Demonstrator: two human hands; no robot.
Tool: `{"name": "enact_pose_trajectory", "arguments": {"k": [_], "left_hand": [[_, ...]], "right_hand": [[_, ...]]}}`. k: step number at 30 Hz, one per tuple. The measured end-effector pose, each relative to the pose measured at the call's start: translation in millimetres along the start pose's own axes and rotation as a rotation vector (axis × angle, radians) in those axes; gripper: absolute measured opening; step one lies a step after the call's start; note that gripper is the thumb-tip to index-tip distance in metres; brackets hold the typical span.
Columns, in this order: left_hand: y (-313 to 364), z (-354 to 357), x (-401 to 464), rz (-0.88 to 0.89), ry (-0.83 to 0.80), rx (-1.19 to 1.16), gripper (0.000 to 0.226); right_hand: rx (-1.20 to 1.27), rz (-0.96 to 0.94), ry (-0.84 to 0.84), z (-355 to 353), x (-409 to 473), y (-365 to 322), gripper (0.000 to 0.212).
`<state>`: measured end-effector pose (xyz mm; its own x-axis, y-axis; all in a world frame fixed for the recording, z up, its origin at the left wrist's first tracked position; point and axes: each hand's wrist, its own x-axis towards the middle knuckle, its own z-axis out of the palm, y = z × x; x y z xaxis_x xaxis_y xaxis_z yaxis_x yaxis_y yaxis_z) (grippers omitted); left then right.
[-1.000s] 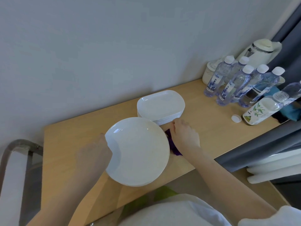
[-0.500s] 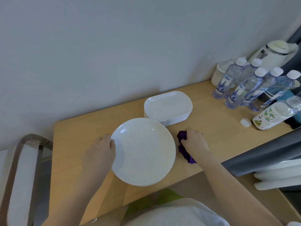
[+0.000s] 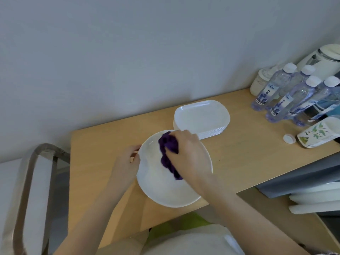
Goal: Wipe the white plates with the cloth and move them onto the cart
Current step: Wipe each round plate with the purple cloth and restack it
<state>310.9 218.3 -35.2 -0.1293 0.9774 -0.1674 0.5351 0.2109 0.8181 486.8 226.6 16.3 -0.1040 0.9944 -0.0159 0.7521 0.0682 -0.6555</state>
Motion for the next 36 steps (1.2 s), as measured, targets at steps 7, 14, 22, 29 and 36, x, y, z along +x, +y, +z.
{"name": "enact_pose_trajectory", "arguments": {"k": [7,14,22,29,36], "left_hand": [[3,-6,-2,0.106,-0.068,-0.105,0.048],[-4,-3,4,0.107,-0.06,-0.134,0.04],[-7,-6,7,0.105,-0.061,-0.138,0.04],[-11,-10,6,0.065,-0.088,-0.288,0.041],[-8,-9,2,0.094,-0.074,-0.283,0.045]], "right_hand": [[-0.192,-0.162,-0.059,52,-25,7,0.045],[-0.33,0.036,-0.099,20,-35,56,0.068],[-0.106,-0.011,0.124,37,19,31,0.051],[-0.022,-0.216,0.018,73,17,-1,0.056],[-0.302,-0.345,-0.01,61,27,9,0.054]]}}
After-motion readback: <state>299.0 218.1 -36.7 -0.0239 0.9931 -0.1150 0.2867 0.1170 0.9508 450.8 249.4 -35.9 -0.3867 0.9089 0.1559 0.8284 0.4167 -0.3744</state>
